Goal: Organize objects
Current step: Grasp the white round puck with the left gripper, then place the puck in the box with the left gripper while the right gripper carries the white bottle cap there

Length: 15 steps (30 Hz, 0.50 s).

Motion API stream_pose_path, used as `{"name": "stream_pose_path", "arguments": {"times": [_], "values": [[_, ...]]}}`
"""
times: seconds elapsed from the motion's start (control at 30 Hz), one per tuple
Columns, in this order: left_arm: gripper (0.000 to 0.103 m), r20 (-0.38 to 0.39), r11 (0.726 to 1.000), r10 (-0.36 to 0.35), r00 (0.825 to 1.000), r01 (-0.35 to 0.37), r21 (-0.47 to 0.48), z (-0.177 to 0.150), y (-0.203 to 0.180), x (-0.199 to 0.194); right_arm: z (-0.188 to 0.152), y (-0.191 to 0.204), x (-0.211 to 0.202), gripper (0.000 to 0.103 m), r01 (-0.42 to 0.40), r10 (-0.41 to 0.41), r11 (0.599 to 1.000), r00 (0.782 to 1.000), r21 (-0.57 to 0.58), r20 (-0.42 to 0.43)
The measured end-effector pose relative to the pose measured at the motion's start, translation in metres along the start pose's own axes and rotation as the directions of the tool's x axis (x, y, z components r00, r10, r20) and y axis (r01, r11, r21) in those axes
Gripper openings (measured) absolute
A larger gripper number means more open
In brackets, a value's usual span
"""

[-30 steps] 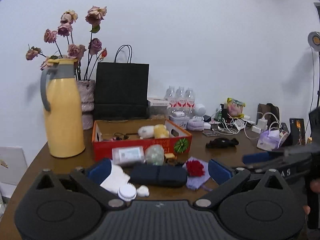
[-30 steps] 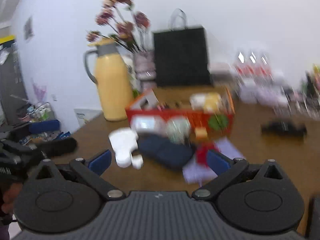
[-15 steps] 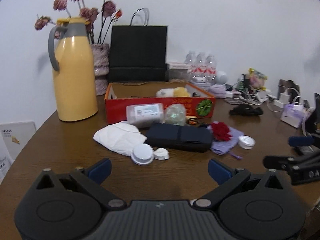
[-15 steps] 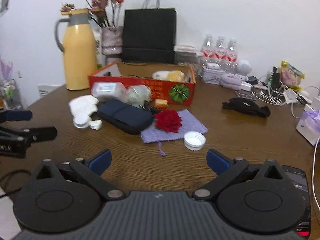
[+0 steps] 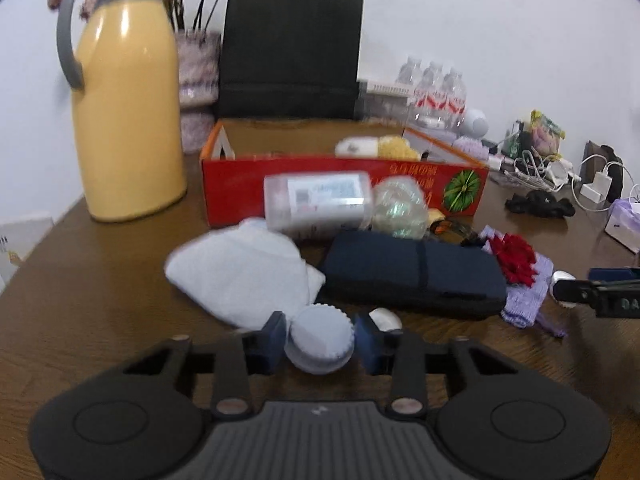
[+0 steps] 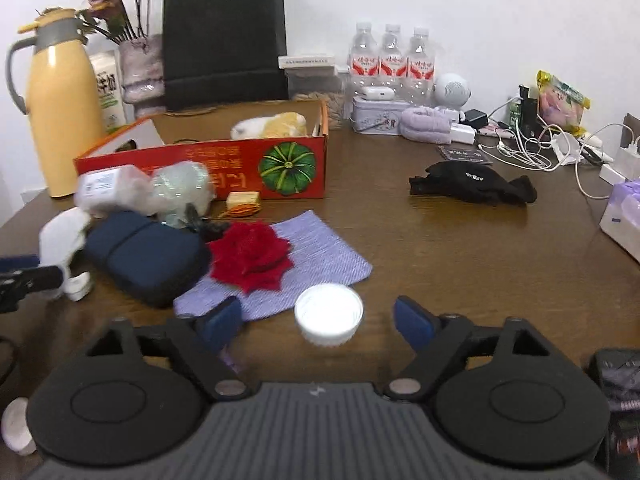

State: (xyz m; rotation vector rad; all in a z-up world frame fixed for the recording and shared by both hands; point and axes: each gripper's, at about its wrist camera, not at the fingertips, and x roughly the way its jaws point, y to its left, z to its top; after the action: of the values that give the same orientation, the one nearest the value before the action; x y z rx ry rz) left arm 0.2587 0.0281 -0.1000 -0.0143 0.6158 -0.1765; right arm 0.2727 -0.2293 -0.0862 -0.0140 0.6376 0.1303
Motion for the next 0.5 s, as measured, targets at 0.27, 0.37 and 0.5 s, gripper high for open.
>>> {"name": "stream_pose_path", "arguments": {"times": [0.27,0.37,0.5], "values": [[0.034,0.018,1.000,0.006,1.000,-0.005,-0.010,0.000,-0.003,-0.007,-0.005,0.008,0.007,0.040,-0.042,0.041,0.999,0.999,-0.020,-0.019],[0.034,0.050,1.000,-0.002,0.999,0.002,-0.001,0.000,-0.008,-0.026,-0.007,0.006,-0.007,0.040,-0.045,0.045,0.999,0.999,-0.008,0.000],[0.034,0.081,1.000,-0.015,0.997,0.014,0.009,-0.002,-0.017,-0.057,-0.013,0.013,-0.037,0.040,-0.065,0.066,0.998,0.998,-0.014,0.020]]}}
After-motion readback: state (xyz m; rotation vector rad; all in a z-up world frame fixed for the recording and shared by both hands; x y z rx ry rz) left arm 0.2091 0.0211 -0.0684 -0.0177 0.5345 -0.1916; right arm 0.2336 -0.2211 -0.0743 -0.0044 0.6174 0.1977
